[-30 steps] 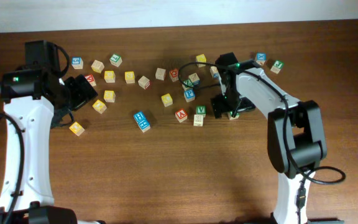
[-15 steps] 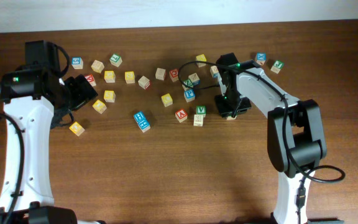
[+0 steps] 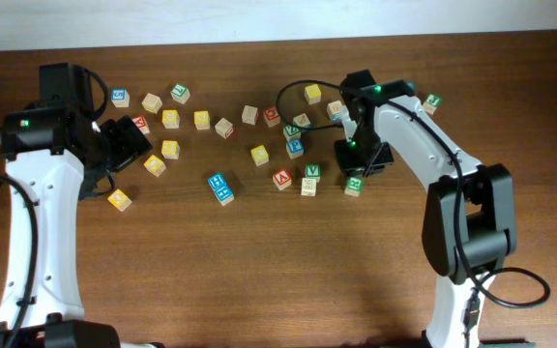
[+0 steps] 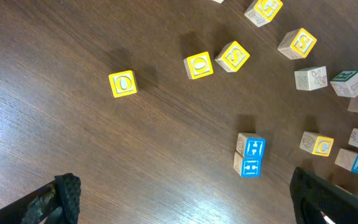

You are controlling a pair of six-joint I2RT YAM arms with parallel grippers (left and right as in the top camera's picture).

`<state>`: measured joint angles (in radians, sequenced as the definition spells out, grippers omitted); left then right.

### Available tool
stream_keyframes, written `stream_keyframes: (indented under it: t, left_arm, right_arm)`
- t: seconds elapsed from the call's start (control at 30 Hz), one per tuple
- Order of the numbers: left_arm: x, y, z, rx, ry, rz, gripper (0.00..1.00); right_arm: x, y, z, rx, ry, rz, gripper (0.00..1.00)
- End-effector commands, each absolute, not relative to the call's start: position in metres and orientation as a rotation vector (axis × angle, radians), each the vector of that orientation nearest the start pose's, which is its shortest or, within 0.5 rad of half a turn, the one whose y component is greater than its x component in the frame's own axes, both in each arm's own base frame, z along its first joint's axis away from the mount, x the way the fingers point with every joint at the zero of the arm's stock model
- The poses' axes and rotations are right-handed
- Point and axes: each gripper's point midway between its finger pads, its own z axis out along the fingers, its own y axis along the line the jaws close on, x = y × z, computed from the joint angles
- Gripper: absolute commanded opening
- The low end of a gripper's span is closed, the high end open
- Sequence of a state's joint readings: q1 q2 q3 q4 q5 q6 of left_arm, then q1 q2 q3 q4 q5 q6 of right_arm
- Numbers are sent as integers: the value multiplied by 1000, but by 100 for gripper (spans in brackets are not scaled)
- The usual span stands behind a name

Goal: Spell out RSS
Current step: 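Move the right gripper down onto the green-lettered R block, then grasp the green R block with the right gripper and lift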

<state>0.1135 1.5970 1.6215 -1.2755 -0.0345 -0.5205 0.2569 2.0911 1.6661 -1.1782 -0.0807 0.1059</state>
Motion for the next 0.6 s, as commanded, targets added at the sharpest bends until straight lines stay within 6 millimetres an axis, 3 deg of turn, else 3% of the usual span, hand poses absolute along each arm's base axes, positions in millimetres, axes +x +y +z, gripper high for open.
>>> stream_keyframes:
  t: [0.0, 0.03, 0.1, 0.13, 0.2, 0.3, 0.4, 0.43, 0.57]
  left_arm:
    - [345, 48, 214, -893, 2661, -33, 99]
    - [345, 48, 214, -893, 2661, -33, 99]
    - [345, 48, 214, -893, 2661, -33, 99]
    - [345, 48, 214, -893, 2662, -33, 99]
    - [345, 48, 214, -893, 2661, -33, 99]
    - [345, 48, 214, -893, 2661, -33, 99]
    - [345, 48, 214, -893, 2661, -33, 99]
    - [345, 48, 214, -893, 2661, -33, 99]
    - [345, 48, 214, -893, 2661, -33, 99]
  right_arm:
    - [376, 115, 60, -225, 3153, 148, 43]
    - [373, 114, 54, -222, 3166, 142, 53]
    - [368, 112, 40, -236, 3172, 140, 57]
    - [364, 113, 31, -339, 3163, 142, 62]
    - [356, 112, 28, -345, 3194, 153, 63]
    - [354, 112, 28, -146, 3221, 144, 61]
    - [358, 113, 28, -147, 3208, 147, 61]
    - [364, 114, 27, -199, 3179, 150, 62]
    - [372, 110, 27, -763, 3046, 106, 70]
